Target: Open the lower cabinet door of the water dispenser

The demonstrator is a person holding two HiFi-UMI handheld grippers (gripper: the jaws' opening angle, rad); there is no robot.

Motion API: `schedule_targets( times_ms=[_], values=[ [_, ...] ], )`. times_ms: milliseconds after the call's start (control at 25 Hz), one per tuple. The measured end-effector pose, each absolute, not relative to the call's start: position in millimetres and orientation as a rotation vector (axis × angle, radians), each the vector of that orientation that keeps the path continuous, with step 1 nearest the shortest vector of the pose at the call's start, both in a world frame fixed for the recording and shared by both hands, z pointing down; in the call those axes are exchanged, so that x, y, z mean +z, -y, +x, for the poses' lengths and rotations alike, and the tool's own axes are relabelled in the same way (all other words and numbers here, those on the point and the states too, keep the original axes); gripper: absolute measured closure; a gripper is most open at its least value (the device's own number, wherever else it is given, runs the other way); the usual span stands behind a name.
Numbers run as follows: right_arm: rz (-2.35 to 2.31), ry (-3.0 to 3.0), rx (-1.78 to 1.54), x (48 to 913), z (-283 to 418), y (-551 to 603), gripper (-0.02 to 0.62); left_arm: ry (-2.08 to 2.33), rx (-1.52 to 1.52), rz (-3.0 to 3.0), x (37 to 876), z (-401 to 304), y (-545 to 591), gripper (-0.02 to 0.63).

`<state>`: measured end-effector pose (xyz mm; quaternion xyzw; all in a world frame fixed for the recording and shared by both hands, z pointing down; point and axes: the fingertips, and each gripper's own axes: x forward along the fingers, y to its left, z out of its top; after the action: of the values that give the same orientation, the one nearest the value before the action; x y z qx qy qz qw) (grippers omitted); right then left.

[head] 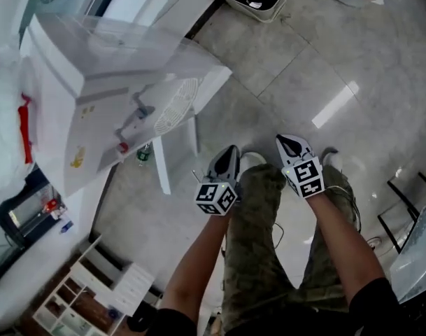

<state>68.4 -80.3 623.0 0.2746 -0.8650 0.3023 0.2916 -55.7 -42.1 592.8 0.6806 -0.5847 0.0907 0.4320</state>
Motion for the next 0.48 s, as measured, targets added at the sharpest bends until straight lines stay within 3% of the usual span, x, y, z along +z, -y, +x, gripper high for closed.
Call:
schedule_targets(
  times_ms=[480],
  values=[
    [0.698, 2.168, 0.944, 501.1, 136.0, 56.8, 0.597, 1.414, 0.400, 1.664, 495.4, -15.7, -5.9, 0.601]
  ],
)
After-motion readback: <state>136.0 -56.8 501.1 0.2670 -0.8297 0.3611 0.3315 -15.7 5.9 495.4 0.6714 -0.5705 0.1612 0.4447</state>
